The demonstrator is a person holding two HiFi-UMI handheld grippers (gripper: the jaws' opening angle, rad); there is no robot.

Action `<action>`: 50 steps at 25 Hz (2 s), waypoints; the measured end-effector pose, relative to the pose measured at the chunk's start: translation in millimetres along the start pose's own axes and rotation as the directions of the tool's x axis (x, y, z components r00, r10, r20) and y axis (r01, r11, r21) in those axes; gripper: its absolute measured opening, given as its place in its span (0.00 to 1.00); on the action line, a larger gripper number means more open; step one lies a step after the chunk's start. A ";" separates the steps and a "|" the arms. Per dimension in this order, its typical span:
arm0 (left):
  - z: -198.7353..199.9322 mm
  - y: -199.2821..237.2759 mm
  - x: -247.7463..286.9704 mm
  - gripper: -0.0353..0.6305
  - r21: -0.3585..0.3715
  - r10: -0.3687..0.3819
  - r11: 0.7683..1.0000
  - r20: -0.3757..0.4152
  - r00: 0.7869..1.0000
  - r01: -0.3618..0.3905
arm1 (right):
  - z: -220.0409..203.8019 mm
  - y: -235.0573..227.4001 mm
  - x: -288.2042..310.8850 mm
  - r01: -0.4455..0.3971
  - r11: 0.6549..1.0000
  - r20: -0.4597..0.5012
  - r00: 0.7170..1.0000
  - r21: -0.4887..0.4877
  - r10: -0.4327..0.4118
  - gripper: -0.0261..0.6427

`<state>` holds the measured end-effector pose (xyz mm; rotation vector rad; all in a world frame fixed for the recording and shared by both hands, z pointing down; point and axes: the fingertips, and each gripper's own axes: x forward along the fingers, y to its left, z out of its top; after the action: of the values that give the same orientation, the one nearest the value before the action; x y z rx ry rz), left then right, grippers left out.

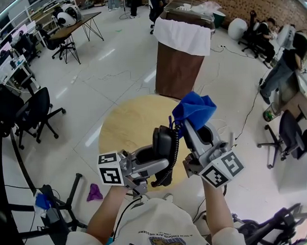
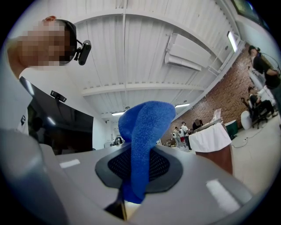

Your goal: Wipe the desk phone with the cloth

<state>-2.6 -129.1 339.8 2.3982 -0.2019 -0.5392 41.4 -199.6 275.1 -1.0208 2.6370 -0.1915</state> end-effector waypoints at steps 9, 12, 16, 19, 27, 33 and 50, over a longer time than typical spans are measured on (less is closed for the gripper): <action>-17.0 -1.7 4.2 0.43 0.013 0.005 1.000 -0.074 0.997 -0.004 | 21.1 15.4 15.0 -0.156 0.987 -0.011 0.988 0.033 0.156 0.13; -18.4 -4.3 3.1 0.43 0.013 -0.003 1.000 -0.078 0.997 0.004 | 26.4 21.8 16.5 -0.187 0.982 0.006 0.982 0.039 0.187 0.13; -15.4 -11.6 5.4 0.43 0.008 -0.031 0.999 -0.077 0.997 0.032 | 25.8 -1.2 21.2 -0.132 0.990 0.030 0.991 0.055 0.130 0.13; -13.6 -16.8 7.6 0.43 0.011 -0.047 0.999 -0.080 0.996 0.048 | 9.1 -11.4 23.7 -0.127 0.985 -0.002 0.992 0.113 0.128 0.13; 0.4 -14.0 4.1 0.43 -0.017 -0.048 0.999 -0.011 0.999 0.047 | -29.4 5.2 17.8 -0.266 0.896 0.027 0.961 0.356 0.275 0.13; 23.8 -7.4 -6.0 0.43 -0.043 -0.033 0.998 0.082 0.996 0.036 | -61.4 15.4 8.5 -0.270 0.874 -0.007 0.954 0.405 0.298 0.13; 63.0 10.0 -10.0 0.43 -0.053 0.010 0.999 0.141 0.990 -0.003 | -134.0 40.1 -25.1 -0.269 0.835 -0.103 0.928 0.479 0.358 0.13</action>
<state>-38.8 -170.2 305.6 2.3085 -0.2539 -0.7040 -10.5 -151.2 398.2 -0.4178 2.6775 -0.8268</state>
